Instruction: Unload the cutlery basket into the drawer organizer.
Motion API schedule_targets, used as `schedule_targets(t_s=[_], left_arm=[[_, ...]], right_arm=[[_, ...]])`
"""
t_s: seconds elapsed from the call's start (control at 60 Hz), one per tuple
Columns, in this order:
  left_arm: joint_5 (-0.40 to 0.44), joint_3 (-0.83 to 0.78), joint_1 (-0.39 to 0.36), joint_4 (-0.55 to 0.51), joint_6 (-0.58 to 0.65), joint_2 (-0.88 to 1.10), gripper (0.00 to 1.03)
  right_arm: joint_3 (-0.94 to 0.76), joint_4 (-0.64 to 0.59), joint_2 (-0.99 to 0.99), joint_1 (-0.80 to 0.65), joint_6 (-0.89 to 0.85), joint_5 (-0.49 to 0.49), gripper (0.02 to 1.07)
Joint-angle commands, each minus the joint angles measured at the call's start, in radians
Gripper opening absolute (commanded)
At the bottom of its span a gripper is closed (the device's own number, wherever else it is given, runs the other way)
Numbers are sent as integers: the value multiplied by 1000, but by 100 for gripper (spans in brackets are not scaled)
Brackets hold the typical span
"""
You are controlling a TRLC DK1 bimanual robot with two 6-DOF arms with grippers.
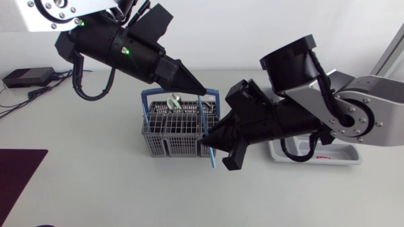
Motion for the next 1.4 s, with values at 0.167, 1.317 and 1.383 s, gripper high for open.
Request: schedule_targets(t_s=[0.167, 1.317, 1.383], left_arm=[[12, 24, 24, 2, -20, 4, 20], [-243, -406, 349, 94, 302, -317, 85], [-241, -447, 358, 114, 342, -318, 85]], right_arm=[[5, -20, -9, -4, 28, -17, 8], [-76, -209, -143, -506, 25, -39, 8], [-54, -207, -93, -572, 31, -31, 8]])
